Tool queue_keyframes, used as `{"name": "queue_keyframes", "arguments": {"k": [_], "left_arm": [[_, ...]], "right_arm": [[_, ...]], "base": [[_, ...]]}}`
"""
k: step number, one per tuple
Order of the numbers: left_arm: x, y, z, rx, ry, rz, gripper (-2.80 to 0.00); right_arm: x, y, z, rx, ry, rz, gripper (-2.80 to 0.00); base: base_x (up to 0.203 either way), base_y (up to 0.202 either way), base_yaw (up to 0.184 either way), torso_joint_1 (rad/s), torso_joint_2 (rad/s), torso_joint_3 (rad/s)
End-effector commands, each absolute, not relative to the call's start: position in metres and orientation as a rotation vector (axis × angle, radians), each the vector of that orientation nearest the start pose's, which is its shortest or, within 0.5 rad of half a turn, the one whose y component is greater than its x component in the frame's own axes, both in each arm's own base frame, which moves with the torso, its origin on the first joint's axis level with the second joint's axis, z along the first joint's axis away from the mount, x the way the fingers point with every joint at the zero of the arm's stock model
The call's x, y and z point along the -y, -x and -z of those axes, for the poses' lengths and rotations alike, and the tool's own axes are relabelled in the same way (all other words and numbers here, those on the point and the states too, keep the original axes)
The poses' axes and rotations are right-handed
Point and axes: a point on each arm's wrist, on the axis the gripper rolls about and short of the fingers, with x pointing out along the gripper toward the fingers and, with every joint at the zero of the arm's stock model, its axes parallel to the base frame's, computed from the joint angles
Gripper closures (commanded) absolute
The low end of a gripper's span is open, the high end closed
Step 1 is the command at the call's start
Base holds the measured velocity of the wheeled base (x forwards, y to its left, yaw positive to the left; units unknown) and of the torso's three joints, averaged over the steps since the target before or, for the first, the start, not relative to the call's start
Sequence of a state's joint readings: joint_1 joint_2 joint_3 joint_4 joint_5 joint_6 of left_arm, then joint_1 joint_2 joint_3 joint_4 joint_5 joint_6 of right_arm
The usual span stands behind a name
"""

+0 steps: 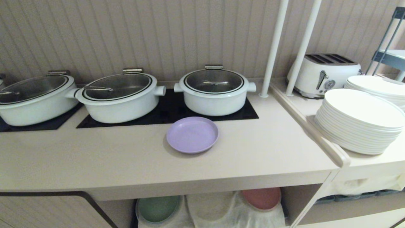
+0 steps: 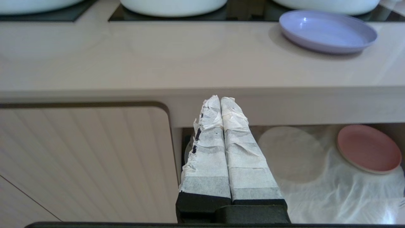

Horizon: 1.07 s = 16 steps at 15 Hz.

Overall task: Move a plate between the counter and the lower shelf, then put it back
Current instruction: Pick up the plate

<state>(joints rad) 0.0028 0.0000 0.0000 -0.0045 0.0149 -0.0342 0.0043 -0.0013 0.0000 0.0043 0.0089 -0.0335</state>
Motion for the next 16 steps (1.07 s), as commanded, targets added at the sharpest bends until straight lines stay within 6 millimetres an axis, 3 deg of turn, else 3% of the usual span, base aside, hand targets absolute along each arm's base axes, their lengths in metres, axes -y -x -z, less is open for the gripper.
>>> {"name": "queue_keyframes", "arguments": {"k": [1, 16], "left_arm": [[-0.0003, 0.0228, -0.0760, 0.005, 0.035, -0.018, 0.00], [-0.0003, 0.0228, -0.0760, 0.005, 0.035, -0.018, 0.00]], "right_arm": [[-0.0001, 0.0228, -0.0750, -0.005, 0.014, -0.014, 0.00], [-0.0001, 0.0228, -0.0750, -0.004, 0.035, -0.015, 0.00]], "base": [[0.000, 0.000, 0.000, 0.177, -0.34, -0.180], [0.000, 0.000, 0.000, 0.147, -0.30, -0.154]]}}
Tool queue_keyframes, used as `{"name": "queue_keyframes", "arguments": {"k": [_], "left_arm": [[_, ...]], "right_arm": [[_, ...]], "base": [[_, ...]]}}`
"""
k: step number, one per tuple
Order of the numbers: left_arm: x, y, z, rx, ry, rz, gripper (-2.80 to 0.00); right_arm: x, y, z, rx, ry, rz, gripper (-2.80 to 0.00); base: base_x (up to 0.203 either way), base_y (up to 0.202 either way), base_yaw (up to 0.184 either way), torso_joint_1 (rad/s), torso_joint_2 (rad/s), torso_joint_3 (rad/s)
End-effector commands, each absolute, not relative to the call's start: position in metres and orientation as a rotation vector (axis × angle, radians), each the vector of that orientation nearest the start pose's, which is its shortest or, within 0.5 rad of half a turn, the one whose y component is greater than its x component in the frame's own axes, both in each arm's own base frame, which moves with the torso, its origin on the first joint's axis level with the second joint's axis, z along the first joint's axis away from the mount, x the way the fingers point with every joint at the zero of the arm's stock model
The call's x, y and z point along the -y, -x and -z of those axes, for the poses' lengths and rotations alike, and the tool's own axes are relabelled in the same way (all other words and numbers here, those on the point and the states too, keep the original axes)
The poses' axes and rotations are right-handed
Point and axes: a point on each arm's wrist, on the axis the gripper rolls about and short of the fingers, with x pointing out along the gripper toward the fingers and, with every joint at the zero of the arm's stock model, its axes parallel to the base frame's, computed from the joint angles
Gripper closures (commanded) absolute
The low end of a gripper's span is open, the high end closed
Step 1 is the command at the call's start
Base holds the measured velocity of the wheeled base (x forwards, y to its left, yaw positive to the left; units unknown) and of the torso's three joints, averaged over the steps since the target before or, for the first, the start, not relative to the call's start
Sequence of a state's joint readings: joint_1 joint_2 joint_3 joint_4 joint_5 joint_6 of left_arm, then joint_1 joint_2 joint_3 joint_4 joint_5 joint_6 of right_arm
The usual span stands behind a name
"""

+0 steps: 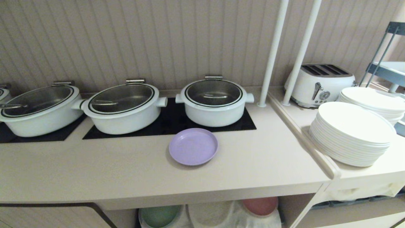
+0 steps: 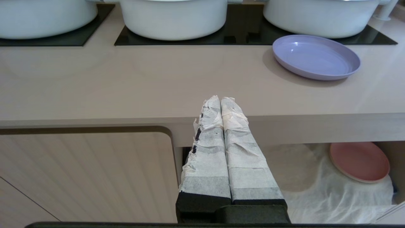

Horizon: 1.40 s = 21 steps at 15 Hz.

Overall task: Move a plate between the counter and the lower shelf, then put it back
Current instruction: Pick up the plate

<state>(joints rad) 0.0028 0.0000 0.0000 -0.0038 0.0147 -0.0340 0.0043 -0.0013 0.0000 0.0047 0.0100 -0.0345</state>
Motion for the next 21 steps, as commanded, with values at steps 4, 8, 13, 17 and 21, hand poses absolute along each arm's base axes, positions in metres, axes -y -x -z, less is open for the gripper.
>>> {"name": "queue_keyframes", "arguments": {"k": [4, 8, 13, 17, 21], "left_arm": [[-0.0003, 0.0228, -0.0760, 0.005, 0.034, -0.018, 0.00], [-0.0003, 0.0228, -0.0760, 0.005, 0.034, -0.018, 0.00], [-0.0003, 0.0228, -0.0760, 0.005, 0.035, -0.018, 0.00], [-0.0003, 0.0228, -0.0760, 0.005, 0.035, -0.018, 0.00], [-0.0003, 0.0228, -0.0760, 0.005, 0.035, -0.018, 0.00]], "right_arm": [[-0.0001, 0.0228, -0.0750, -0.004, 0.029, -0.015, 0.00], [-0.0001, 0.0228, -0.0750, -0.004, 0.020, -0.015, 0.00], [-0.0001, 0.0228, -0.0750, -0.004, 0.020, -0.016, 0.00], [-0.0001, 0.0228, -0.0750, -0.004, 0.020, -0.016, 0.00], [-0.0001, 0.0228, -0.0750, -0.004, 0.020, -0.016, 0.00]], "base": [[0.000, 0.000, 0.000, 0.092, -0.19, -0.088], [0.000, 0.000, 0.000, 0.037, -0.07, -0.036], [0.000, 0.000, 0.000, 0.000, 0.00, 0.000], [0.000, 0.000, 0.000, 0.000, 0.00, 0.000], [0.000, 0.000, 0.000, 0.000, 0.00, 0.000]]}}
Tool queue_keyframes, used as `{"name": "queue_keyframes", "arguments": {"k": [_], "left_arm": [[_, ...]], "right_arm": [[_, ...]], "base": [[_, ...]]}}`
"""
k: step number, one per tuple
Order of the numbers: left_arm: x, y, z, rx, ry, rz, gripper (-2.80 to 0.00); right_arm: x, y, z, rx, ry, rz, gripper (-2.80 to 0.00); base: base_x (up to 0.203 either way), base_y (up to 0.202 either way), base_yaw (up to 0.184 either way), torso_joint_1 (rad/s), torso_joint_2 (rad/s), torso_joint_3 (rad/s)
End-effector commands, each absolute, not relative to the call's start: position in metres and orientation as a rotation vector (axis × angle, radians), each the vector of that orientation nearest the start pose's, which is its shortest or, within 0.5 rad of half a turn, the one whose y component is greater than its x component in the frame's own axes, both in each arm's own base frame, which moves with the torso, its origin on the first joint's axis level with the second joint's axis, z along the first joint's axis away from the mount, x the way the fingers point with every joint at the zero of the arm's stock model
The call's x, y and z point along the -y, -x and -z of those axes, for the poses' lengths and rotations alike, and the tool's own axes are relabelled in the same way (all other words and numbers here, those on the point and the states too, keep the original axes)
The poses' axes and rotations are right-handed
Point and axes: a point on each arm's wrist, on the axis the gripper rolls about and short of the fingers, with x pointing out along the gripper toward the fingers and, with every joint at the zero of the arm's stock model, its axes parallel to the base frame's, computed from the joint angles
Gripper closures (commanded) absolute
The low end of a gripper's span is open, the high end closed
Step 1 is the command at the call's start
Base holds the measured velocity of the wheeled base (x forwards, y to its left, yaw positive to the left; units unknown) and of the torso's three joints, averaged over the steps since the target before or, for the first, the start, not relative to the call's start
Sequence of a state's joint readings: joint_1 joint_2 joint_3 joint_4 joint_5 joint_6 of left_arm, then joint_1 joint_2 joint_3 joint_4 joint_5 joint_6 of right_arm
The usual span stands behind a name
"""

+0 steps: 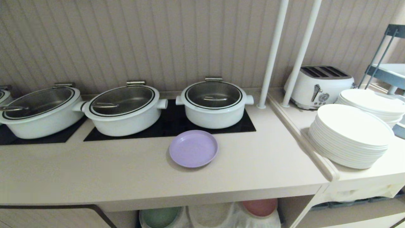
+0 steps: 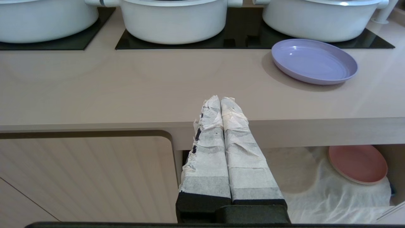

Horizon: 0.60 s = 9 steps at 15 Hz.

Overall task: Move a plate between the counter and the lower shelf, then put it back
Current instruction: Pick up the plate

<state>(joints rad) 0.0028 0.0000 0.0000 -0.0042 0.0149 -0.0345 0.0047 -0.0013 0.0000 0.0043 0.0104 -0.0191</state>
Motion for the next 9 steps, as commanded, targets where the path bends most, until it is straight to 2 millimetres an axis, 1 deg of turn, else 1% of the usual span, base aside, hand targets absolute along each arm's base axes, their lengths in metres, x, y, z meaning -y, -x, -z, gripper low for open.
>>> {"name": "queue_keyframes", "arguments": {"k": [1, 9], "left_arm": [[-0.0003, 0.0228, -0.0760, 0.005, 0.035, -0.018, 0.00], [-0.0003, 0.0228, -0.0760, 0.005, 0.035, -0.018, 0.00]], "right_arm": [[-0.0001, 0.0228, -0.0750, -0.004, 0.020, -0.015, 0.00], [-0.0001, 0.0228, -0.0750, -0.004, 0.020, -0.016, 0.00]], "base": [[0.000, 0.000, 0.000, 0.000, 0.00, 0.000], [0.000, 0.000, 0.000, 0.000, 0.00, 0.000]]}}
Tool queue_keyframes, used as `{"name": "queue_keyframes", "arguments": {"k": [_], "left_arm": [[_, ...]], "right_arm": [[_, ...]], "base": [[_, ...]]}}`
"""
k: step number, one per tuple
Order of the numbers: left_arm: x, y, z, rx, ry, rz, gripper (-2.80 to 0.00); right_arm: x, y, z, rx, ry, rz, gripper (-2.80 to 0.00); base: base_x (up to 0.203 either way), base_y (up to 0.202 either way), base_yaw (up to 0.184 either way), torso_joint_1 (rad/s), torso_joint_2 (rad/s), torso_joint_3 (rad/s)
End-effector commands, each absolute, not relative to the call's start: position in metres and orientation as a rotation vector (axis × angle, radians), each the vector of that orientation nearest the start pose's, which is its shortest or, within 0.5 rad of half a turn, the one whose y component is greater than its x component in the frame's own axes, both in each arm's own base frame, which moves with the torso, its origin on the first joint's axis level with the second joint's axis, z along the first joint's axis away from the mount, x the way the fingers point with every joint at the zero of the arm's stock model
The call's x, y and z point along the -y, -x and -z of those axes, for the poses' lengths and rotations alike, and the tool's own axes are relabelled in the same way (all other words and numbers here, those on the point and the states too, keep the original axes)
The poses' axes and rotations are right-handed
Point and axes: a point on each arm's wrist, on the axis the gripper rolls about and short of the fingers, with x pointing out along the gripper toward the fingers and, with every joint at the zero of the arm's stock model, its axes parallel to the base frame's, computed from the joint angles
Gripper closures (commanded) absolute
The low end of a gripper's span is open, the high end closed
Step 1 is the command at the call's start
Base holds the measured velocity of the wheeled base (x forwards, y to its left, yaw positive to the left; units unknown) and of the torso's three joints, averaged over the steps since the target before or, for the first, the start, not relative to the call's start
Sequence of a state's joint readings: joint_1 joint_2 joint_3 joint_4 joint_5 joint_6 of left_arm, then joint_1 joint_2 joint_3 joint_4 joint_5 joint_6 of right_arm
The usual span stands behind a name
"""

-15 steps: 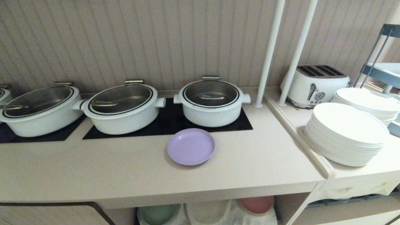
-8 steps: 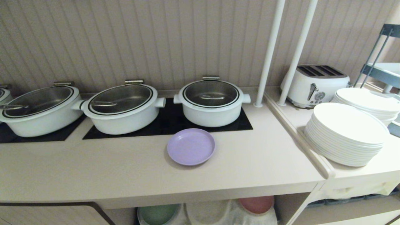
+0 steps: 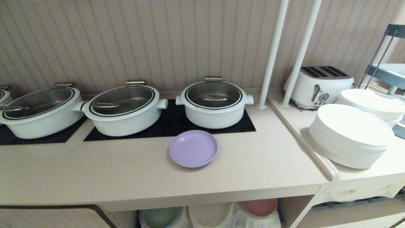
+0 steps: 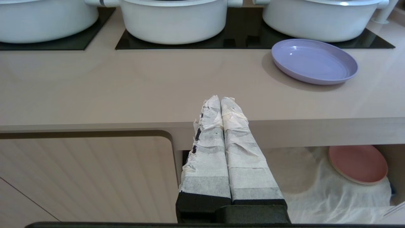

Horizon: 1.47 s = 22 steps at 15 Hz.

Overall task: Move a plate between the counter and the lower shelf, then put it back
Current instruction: Pick up the plate

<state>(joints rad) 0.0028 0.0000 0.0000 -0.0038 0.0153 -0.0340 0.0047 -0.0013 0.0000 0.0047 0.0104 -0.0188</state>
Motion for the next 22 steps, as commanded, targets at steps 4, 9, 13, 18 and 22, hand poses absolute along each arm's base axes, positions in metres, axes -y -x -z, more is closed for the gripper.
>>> {"name": "queue_keyframes", "arguments": {"k": [4, 9, 13, 18, 22], "left_arm": [[-0.0003, 0.0228, -0.0760, 0.005, 0.035, -0.020, 0.00], [-0.0003, 0.0228, -0.0760, 0.005, 0.035, -0.018, 0.00], [-0.0003, 0.0228, -0.0760, 0.005, 0.035, -0.018, 0.00], [-0.0003, 0.0228, -0.0760, 0.005, 0.035, -0.018, 0.00], [-0.0003, 0.0228, -0.0760, 0.005, 0.035, -0.018, 0.00]], "right_arm": [[-0.0001, 0.0228, -0.0750, -0.004, 0.020, -0.015, 0.00], [-0.0001, 0.0228, -0.0750, -0.004, 0.020, -0.016, 0.00], [-0.0001, 0.0228, -0.0750, -0.004, 0.020, -0.015, 0.00], [-0.0001, 0.0228, -0.0750, -0.004, 0.020, -0.016, 0.00], [-0.0001, 0.0228, -0.0750, -0.004, 0.020, -0.016, 0.00]], "base": [[0.000, 0.028, -0.001, 0.000, 0.00, 0.001], [0.000, 0.191, 0.001, 0.003, 0.00, 0.004], [0.000, 0.197, -0.001, 0.001, 0.00, 0.001], [0.000, 0.196, 0.000, 0.002, 0.00, 0.005], [0.000, 0.197, -0.001, 0.003, 0.00, -0.001]]}}
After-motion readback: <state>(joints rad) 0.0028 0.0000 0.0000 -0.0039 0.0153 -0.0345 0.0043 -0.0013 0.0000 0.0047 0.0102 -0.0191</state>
